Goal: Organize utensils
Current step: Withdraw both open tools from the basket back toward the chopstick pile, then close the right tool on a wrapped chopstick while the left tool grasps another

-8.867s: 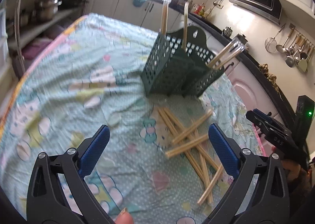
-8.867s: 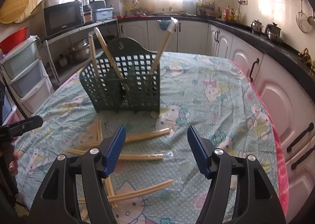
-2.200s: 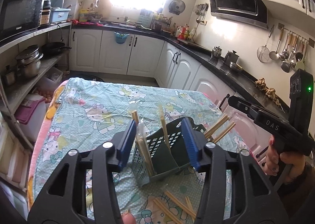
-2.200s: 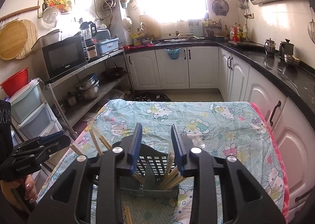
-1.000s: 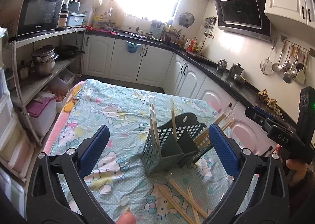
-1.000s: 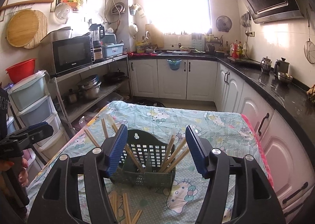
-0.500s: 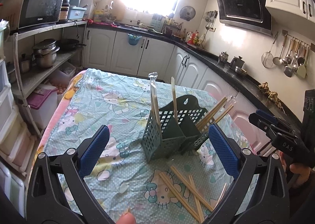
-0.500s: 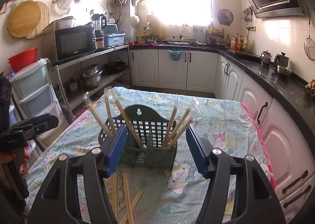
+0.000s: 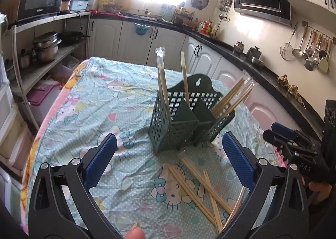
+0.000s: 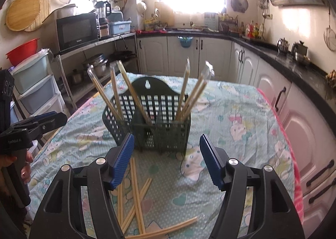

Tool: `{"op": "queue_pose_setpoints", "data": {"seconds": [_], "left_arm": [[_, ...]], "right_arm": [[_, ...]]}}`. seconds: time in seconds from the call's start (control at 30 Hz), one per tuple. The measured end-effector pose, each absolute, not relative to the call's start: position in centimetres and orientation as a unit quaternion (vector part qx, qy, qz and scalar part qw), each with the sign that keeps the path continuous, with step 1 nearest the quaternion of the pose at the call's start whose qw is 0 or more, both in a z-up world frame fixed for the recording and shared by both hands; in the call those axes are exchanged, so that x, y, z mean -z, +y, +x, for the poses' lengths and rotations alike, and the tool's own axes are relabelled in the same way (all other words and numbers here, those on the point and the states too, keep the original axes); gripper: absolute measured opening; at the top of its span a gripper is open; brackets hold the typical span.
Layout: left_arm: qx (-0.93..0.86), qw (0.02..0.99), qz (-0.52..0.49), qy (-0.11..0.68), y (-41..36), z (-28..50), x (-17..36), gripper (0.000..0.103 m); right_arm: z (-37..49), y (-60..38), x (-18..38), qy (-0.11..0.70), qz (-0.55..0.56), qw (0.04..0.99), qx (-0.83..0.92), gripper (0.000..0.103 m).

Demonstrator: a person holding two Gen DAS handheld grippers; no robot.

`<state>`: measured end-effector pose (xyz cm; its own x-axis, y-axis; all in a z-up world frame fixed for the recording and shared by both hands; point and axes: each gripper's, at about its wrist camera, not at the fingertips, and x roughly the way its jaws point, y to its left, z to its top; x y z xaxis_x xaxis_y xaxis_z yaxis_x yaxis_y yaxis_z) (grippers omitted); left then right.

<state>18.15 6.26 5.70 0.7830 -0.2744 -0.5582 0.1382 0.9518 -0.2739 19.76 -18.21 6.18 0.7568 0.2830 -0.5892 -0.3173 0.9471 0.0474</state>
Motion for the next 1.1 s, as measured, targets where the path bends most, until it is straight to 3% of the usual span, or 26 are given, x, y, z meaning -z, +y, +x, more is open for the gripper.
{"op": "queue_pose_setpoints", "data": {"seconds": [1.1], "left_arm": [[0.167,0.891,-0.103,0.41,0.9,20.6,2.1,0.093]], "right_arm": [[16.6,-21.8,4.0,0.434,0.033,0.898,-0.069,0.062]]}}
